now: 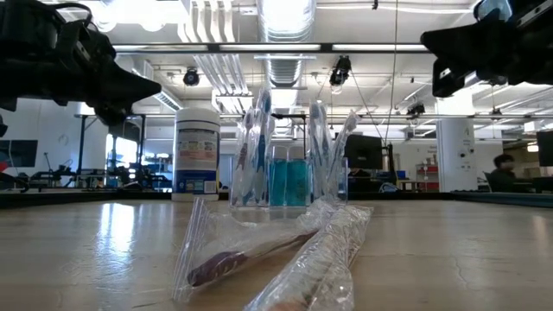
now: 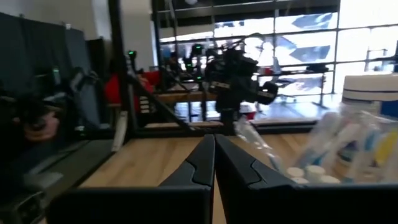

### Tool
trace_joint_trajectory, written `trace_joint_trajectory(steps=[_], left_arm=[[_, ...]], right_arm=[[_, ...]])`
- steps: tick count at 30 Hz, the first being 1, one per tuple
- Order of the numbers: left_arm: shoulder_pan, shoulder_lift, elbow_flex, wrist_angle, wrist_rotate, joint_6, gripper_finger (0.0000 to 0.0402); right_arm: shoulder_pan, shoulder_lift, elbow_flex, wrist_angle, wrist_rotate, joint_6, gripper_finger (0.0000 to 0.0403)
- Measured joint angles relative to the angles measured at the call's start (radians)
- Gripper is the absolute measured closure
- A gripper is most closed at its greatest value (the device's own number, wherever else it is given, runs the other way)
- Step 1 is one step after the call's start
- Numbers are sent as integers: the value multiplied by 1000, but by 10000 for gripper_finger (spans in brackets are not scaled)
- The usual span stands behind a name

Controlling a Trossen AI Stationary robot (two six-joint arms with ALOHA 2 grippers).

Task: Pick & Place toothbrushing station
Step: Put the violet toothbrush into the transparent bin organizer

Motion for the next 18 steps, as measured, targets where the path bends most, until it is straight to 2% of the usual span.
trace_joint_trajectory(steps=[5,15,18], left_arm=[[0,0,0,-12,44,-9,388],[0,8,0,-103,30,62,388],[0,14,0,-106,12,104,388]], right_arm=[[0,-11,0,-44,-37,15,394],[0,-3,0,-34,-37,9,394],[0,-13,0,-20,-32,55,394]])
